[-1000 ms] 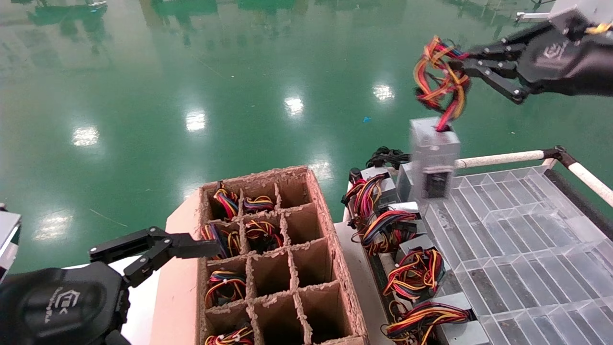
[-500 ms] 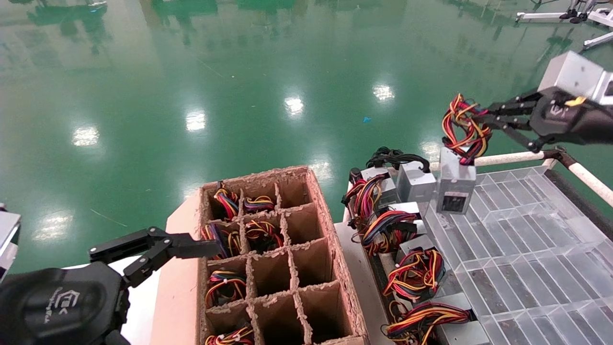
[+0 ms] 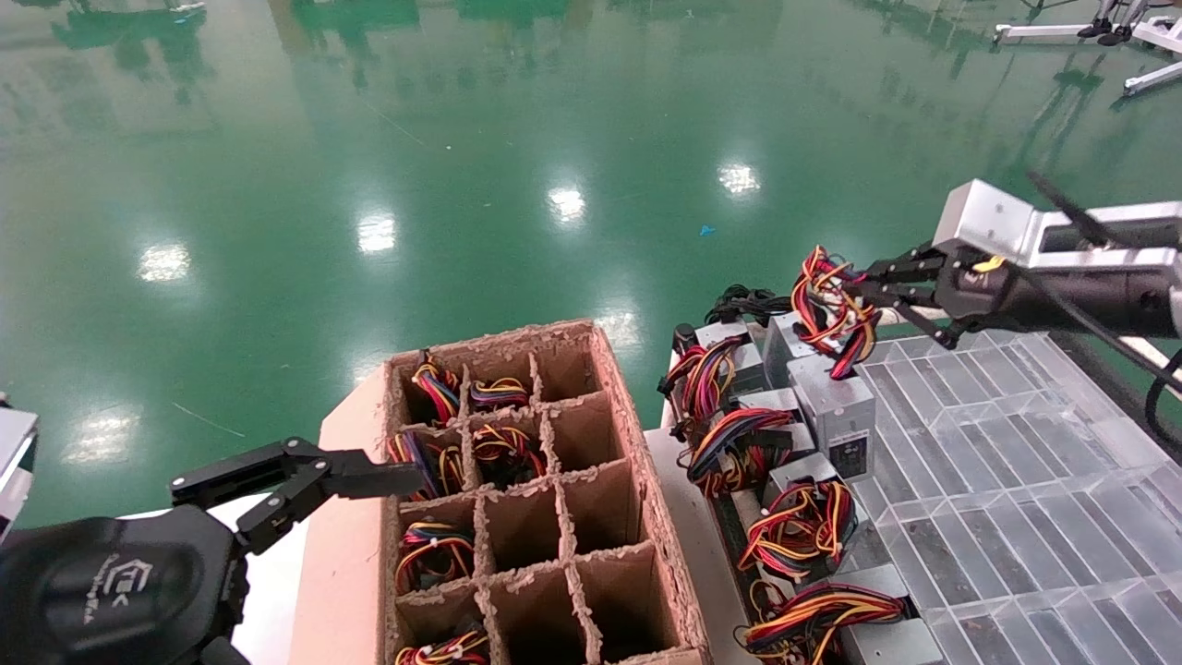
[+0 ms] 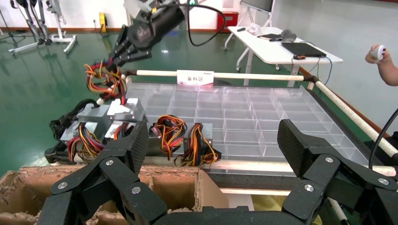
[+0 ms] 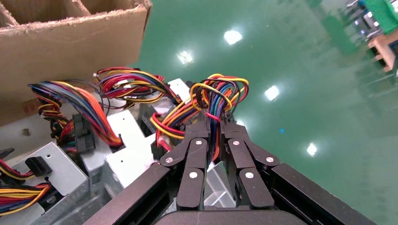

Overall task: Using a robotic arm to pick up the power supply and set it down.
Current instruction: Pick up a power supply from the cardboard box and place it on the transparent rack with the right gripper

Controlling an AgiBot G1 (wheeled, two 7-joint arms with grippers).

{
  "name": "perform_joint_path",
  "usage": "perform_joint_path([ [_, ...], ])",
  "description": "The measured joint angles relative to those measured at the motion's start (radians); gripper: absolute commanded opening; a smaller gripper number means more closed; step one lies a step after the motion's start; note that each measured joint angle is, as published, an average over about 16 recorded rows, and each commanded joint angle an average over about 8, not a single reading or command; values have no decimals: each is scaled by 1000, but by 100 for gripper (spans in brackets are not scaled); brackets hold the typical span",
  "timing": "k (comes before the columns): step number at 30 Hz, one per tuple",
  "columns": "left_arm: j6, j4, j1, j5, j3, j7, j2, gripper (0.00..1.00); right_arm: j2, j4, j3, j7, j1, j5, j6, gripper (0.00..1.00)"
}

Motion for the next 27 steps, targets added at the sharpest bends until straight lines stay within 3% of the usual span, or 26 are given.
perform_joint_path([
  [17, 0, 0, 0, 0, 0, 0, 0, 100, 2, -61, 23, -22, -69, 34, 74, 2],
  [18, 0, 0, 0, 0, 0, 0, 0, 100, 4, -63, 24, -23, -73, 35, 76, 9],
  [25, 0, 0, 0, 0, 0, 0, 0, 100, 17, -68, 27, -27, -88, 40, 81, 94],
  [26, 0, 0, 0, -1, 0, 0, 0, 100, 18, -68, 27, -27, -89, 40, 81, 100],
  [27, 0, 0, 0, -1, 0, 0, 0, 100, 19, -68, 27, -27, -90, 40, 80, 100],
])
